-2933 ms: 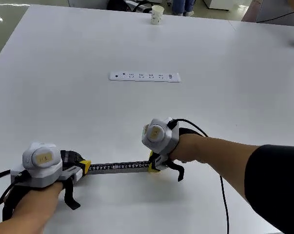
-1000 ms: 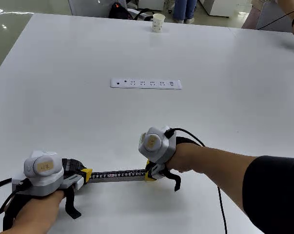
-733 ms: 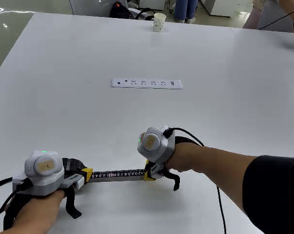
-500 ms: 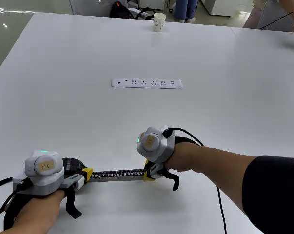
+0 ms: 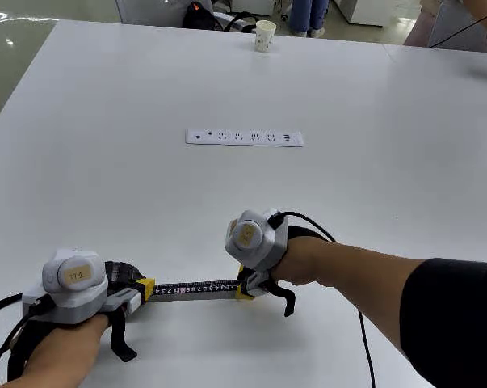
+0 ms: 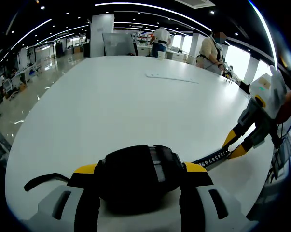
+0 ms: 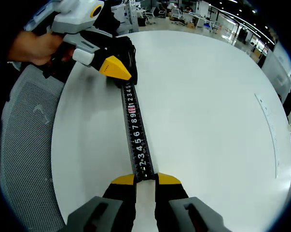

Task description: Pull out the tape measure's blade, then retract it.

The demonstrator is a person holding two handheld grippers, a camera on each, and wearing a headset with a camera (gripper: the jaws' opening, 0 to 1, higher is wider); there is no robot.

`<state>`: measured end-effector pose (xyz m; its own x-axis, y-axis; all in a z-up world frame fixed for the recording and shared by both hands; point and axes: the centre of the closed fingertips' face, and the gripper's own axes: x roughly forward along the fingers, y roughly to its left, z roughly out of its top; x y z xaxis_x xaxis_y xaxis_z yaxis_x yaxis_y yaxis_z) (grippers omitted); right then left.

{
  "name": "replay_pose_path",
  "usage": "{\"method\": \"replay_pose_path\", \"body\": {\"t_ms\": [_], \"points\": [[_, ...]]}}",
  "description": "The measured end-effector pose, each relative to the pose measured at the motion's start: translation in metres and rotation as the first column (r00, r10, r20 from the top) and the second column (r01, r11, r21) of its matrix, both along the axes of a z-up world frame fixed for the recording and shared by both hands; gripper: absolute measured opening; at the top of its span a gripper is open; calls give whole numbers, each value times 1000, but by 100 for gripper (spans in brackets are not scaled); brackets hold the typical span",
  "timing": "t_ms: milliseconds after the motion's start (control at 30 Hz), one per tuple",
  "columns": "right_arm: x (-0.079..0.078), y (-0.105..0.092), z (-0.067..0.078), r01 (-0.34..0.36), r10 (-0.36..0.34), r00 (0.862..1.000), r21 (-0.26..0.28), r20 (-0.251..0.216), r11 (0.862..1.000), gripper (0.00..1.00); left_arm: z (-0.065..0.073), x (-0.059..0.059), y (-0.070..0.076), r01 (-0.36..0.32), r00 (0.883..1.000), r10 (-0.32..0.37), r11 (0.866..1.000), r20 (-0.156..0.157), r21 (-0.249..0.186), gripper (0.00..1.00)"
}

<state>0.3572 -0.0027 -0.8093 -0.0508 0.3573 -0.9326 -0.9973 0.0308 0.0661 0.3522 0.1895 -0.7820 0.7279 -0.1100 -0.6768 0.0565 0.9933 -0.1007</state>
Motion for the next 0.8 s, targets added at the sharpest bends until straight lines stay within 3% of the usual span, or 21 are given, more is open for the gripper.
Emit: {"method": "replay_pose_path", "body": {"t_ms": [800], "points": [[-2,8,0,-4,4,1000,2,10,1000,11,0,0,-1,0,1000,0,1000,-3,-2,63]]}}
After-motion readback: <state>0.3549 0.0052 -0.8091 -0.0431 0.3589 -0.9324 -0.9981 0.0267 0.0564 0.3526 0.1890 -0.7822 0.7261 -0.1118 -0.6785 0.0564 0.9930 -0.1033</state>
